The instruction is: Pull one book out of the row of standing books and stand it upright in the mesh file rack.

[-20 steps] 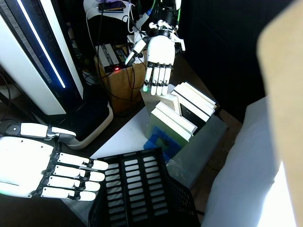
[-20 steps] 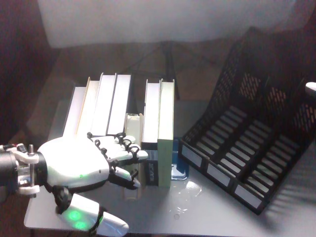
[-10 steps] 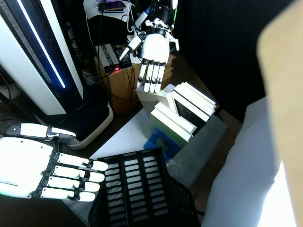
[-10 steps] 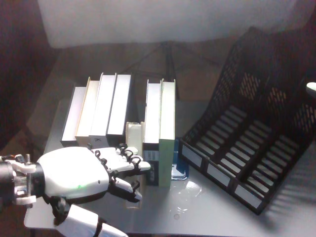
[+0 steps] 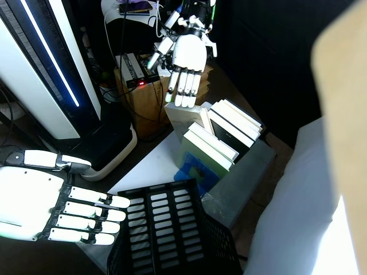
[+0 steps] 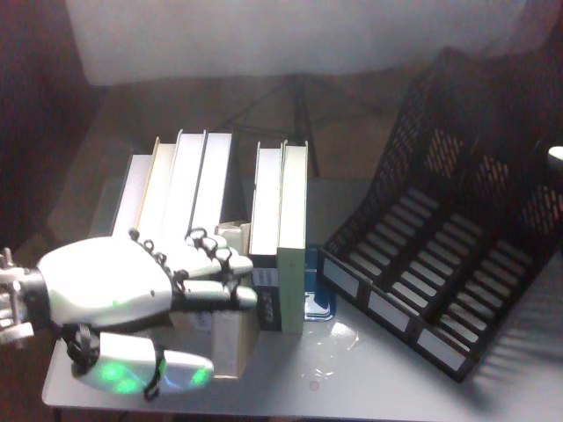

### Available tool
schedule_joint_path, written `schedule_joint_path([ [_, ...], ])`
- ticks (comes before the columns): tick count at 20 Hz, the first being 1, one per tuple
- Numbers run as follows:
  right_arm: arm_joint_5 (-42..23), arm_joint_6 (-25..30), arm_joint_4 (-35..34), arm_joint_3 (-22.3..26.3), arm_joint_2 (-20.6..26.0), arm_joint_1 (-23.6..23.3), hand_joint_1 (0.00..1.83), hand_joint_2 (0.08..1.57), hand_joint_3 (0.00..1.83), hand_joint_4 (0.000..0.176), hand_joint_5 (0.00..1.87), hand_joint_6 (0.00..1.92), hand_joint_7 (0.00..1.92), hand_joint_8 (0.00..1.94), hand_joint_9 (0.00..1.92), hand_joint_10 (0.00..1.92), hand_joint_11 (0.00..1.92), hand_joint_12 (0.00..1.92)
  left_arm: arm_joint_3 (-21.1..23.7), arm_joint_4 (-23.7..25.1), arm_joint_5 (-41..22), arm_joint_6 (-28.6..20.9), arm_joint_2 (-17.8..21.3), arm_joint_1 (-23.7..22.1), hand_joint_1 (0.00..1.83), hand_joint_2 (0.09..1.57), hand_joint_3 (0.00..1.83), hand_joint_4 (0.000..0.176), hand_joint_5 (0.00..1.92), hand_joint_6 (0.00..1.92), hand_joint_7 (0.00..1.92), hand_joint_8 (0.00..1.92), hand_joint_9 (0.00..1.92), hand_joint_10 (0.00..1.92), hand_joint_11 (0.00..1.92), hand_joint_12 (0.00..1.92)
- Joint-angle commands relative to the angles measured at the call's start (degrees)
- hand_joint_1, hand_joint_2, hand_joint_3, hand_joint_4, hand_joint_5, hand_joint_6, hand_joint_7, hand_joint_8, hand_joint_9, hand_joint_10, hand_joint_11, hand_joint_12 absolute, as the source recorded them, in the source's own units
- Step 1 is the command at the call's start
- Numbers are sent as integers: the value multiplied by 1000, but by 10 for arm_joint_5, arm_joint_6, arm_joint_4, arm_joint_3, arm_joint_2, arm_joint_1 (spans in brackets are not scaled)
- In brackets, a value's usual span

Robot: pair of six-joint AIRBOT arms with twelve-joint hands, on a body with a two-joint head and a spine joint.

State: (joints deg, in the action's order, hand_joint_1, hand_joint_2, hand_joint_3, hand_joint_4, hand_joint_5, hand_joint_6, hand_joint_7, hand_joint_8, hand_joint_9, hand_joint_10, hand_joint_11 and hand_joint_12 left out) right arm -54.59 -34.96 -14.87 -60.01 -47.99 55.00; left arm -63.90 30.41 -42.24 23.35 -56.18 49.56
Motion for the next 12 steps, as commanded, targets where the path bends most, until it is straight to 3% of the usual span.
schedule_joint_path([
  [1,-69,5,-7,2,9,0,360,1320,7,0,0,0,0,0,0,0,0,0,4,-23,-79,7,6,-2,0,1398,28,0,103,0,0,0,0,0,0,0],
  [4,-84,9,14,12,20,0,367,1306,0,0,0,0,0,0,0,0,0,0,9,-97,-129,48,22,7,0,1388,17,25,0,0,0,0,0,0,0,0],
  [6,-86,9,36,16,25,-5,389,1279,0,0,0,0,0,0,0,0,26,13,10,-174,-161,87,31,25,0,1388,14,49,0,0,0,0,0,0,0,0],
  [7,-81,7,50,17,26,-15,391,1272,0,0,0,0,0,0,0,0,38,21,10,-207,-177,99,34,37,0,1380,10,27,0,0,0,0,0,0,0,0],
  [8,-69,4,67,17,27,-30,398,1242,0,0,0,0,0,0,0,0,7,188,10,-252,-195,117,37,52,0,1379,9,8,0,0,0,0,0,0,0,0],
  [9,-58,3,79,17,27,-41,394,1224,0,0,0,0,0,0,0,0,1,220,10,-278,-202,129,37,59,10,1374,5,20,0,0,0,0,0,0,0,0],
  [11,-15,-5,122,15,26,-82,505,1189,0,0,0,0,0,0,0,0,0,151,5,-347,-236,142,36,86,67,1347,0,28,0,0,0,0,0,0,0,0],
  [12,12,-7,146,12,21,-109,550,1166,0,0,0,0,0,0,0,0,0,77,2,-392,-266,142,35,107,135,1338,0,4,0,0,0,0,0,0,0,0],
])
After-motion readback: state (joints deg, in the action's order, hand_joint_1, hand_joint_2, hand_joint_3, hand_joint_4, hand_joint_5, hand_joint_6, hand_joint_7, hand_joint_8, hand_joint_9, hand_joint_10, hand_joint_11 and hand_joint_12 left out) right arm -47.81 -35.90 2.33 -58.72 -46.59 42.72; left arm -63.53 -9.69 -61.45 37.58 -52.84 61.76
